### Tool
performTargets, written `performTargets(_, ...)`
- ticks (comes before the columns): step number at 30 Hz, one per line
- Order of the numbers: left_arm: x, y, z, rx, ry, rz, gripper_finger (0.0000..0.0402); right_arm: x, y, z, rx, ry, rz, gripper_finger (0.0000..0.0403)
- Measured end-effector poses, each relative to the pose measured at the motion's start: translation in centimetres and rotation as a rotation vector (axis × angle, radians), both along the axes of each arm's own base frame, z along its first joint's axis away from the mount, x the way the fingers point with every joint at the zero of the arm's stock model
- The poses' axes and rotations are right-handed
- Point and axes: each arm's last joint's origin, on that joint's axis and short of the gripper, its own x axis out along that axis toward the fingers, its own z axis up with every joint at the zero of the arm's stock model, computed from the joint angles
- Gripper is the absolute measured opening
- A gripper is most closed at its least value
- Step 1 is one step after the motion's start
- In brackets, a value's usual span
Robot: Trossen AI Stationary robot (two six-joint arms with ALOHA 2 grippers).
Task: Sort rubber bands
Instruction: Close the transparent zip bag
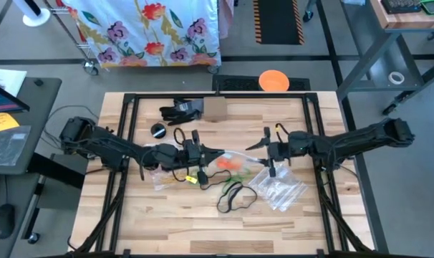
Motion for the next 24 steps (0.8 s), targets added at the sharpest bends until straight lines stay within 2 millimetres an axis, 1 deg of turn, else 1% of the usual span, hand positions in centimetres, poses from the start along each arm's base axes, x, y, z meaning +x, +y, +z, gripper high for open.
performTargets(5, -1.0, -0.5, 0.7, 0.013, 0.032, 0.028, 0.0, -0.9, -0.8, -0.4, -0.063, 0.14, -0.236, 0.0173)
performTargets(7, -1.4, -0.8, 0.7, 0.036, 0.062, 0.065, 0.0, -1.3, -0.9, -0.6, -0.067, 0.188, -0.273, 0.0173)
performTargets(10, -1.5, -0.9, 0.9, 0.058, 0.06, 0.076, 0.0, -1.5, -0.7, -1.1, -0.02, 0.244, -0.22, 0.0173)
performTargets(14, -1.4, -0.5, 1.0, 0.068, 0.047, 0.074, 0.0, -1.4, -0.2, -1.0, 0.011, 0.235, -0.146, 0.0173)
performTargets(19, -1.1, 0.0, 1.0, 0.046, 0.038, 0.007, 0.0, -0.9, -0.1, -0.2, 0.017, 0.132, -0.163, 0.0173)
performTargets(24, -1.1, 0.1, 1.0, 0.051, 0.041, 0.001, 0.0, -0.9, 0.0, -0.3, 0.017, 0.136, -0.158, 0.0173)
